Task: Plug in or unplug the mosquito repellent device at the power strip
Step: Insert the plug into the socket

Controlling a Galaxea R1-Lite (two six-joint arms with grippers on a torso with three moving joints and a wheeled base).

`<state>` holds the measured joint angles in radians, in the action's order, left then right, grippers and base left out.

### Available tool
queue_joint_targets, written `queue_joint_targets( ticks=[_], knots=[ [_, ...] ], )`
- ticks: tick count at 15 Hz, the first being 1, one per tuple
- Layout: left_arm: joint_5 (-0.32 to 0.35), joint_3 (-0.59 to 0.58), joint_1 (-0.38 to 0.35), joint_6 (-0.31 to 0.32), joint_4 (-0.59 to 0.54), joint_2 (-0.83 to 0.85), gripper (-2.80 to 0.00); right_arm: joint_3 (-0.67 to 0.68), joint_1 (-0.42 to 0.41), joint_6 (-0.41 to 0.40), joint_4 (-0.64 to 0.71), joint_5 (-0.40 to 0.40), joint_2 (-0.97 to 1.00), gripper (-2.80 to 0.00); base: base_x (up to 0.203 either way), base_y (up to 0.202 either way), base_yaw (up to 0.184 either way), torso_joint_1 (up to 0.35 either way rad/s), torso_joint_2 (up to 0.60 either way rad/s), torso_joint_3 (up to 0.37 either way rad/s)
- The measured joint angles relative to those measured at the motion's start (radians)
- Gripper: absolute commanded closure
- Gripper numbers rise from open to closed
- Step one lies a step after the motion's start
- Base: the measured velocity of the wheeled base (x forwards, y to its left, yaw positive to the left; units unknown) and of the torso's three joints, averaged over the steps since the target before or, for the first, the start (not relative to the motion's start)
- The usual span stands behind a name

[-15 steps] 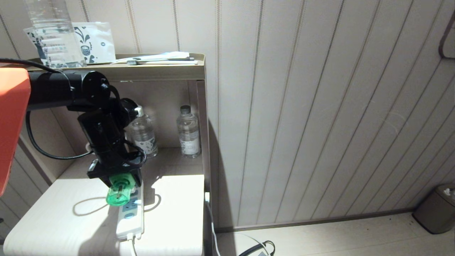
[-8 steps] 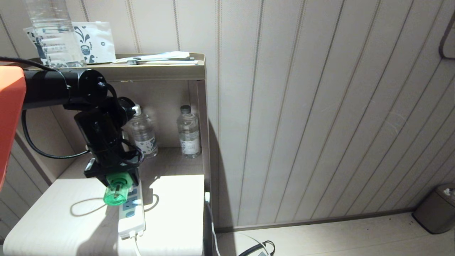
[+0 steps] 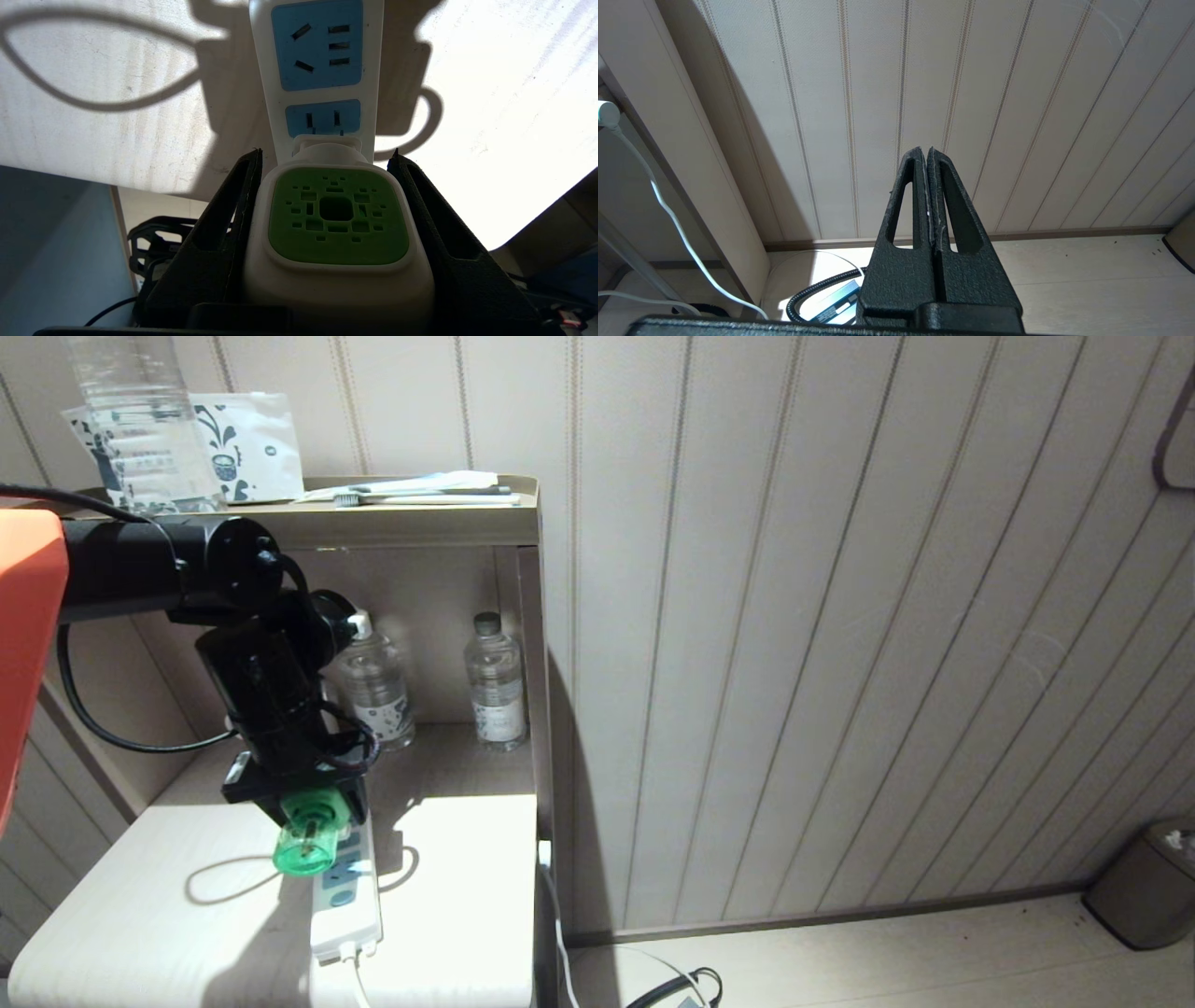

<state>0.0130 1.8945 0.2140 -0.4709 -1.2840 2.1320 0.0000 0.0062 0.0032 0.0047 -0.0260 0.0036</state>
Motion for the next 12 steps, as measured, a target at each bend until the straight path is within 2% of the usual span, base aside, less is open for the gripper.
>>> queue_joint_targets(
  ticks=[12],
  knots=[
    [0.000,0.000,-0.012,0.000,0.007,0.016,0.00,0.000,0.000,0.000,0.000,0.000,0.000,0.00,0.000,0.000,0.000,0.000,0.00,0.000]
  ],
)
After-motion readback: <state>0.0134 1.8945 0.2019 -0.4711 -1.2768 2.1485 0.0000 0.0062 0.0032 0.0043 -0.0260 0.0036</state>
